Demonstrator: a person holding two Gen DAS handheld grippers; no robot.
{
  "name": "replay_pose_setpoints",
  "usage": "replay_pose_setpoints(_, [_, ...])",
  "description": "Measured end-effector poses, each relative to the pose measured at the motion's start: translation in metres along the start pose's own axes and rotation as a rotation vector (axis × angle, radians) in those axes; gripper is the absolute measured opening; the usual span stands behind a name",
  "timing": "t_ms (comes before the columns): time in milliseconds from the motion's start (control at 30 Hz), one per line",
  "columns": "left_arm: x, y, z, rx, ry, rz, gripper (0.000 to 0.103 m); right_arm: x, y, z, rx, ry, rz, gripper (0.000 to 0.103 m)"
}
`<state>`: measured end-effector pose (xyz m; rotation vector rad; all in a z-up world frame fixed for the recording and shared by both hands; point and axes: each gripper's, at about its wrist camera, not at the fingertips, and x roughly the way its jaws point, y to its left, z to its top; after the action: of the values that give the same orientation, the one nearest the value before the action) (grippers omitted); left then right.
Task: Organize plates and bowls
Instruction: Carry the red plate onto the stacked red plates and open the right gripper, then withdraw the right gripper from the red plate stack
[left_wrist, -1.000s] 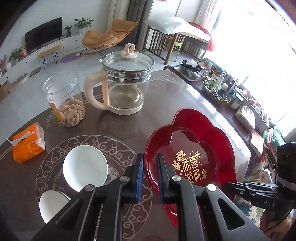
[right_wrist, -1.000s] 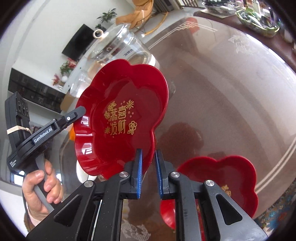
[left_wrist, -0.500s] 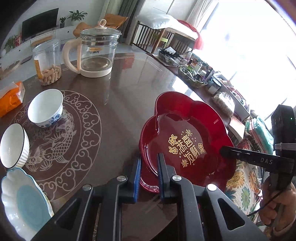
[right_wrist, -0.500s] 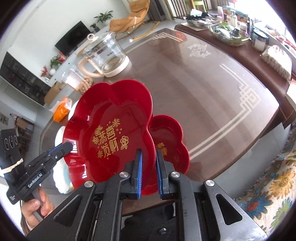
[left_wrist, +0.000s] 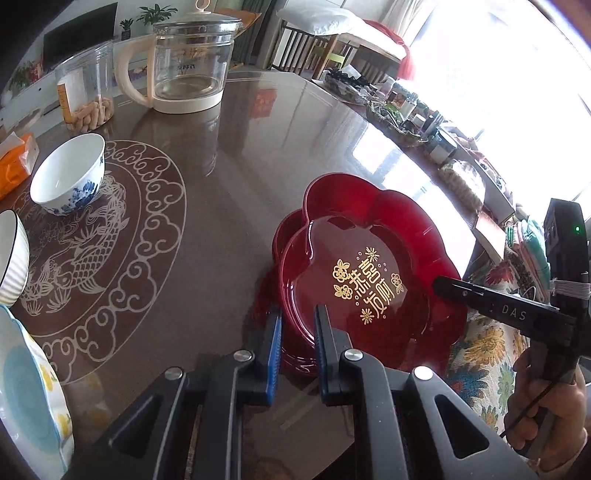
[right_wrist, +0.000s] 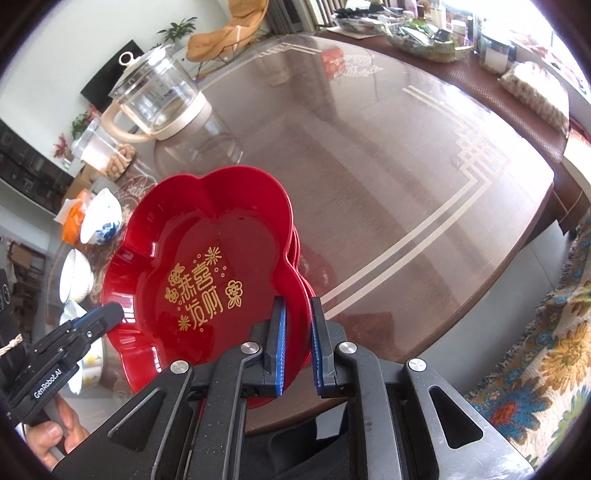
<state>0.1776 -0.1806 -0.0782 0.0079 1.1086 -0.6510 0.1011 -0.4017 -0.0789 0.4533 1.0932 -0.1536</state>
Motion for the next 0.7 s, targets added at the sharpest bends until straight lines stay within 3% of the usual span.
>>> replay_pose_setpoints(233, [0.008, -0.001, -0.010, 0.035, 0.008, 0.081, 0.015, 0.007, 0.000, 0.004, -0.023, -0.027, -0.029, 0.015])
replay_pose_setpoints(400, [0.006, 0.001, -0.012, 0.042, 0.010, 0.080, 0.015, 0.005, -0.008, 0.003, 0.013, -0.059, -0.009, 0.018])
replay_pose_setpoints(500, [-0.001, 0.001, -0.015, 0.047, -0.025, 0.129, 0.015, -0.007, -0.010, 0.003, 0.025, -0.115, -0.020, 0.031])
replay_pose_setpoints(700, [-0.019, 0.006, -0.018, 0.001, -0.088, 0.157, 0.015, -0.049, 0.003, -0.008, -0.003, -0.269, -0.035, 0.058])
